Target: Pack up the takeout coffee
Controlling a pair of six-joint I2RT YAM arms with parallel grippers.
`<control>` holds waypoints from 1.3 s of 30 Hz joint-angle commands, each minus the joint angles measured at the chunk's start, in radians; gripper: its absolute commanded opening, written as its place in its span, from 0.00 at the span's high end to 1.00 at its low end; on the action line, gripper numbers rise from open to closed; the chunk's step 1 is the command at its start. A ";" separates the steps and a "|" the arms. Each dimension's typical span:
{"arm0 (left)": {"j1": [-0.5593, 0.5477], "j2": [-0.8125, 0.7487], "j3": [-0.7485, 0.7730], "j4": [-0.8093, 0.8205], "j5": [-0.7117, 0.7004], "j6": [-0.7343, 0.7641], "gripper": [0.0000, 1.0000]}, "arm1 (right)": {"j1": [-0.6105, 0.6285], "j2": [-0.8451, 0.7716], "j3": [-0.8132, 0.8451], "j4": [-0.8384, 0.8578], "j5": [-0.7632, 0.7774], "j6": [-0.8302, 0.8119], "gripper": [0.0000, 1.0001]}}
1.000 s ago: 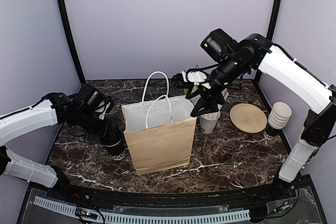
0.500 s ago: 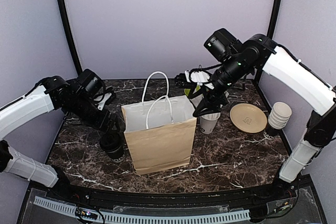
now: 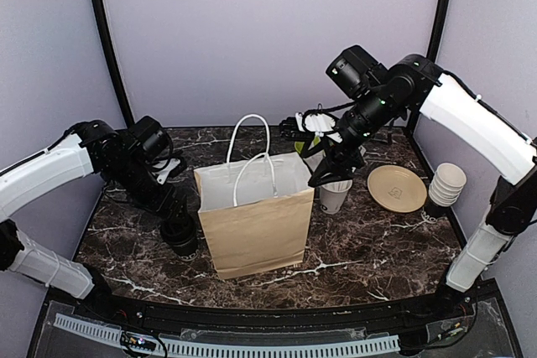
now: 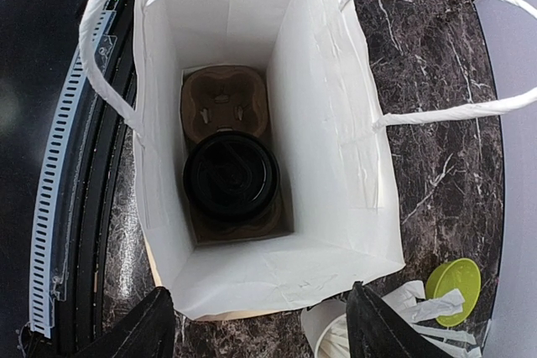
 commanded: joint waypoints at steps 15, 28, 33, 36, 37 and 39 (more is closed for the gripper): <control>-0.047 0.092 -0.034 0.001 -0.008 0.036 0.10 | -0.005 -0.012 -0.001 0.024 0.003 0.010 0.29; -0.103 0.141 -0.059 -0.013 -0.072 0.019 0.14 | -0.004 -0.002 0.017 0.023 0.006 0.001 0.29; -0.109 0.145 -0.064 -0.026 -0.127 0.008 0.21 | -0.005 0.004 0.037 0.011 0.000 0.006 0.29; -0.109 0.114 -0.039 -0.046 -0.132 0.007 0.26 | -0.006 -0.008 0.060 0.008 0.011 0.005 0.29; -0.109 0.105 -0.032 -0.054 -0.128 0.009 0.29 | -0.008 -0.015 0.064 0.011 0.006 0.004 0.29; -0.109 0.074 -0.014 -0.053 -0.119 0.011 0.30 | -0.016 -0.013 0.094 0.008 -0.020 0.012 0.29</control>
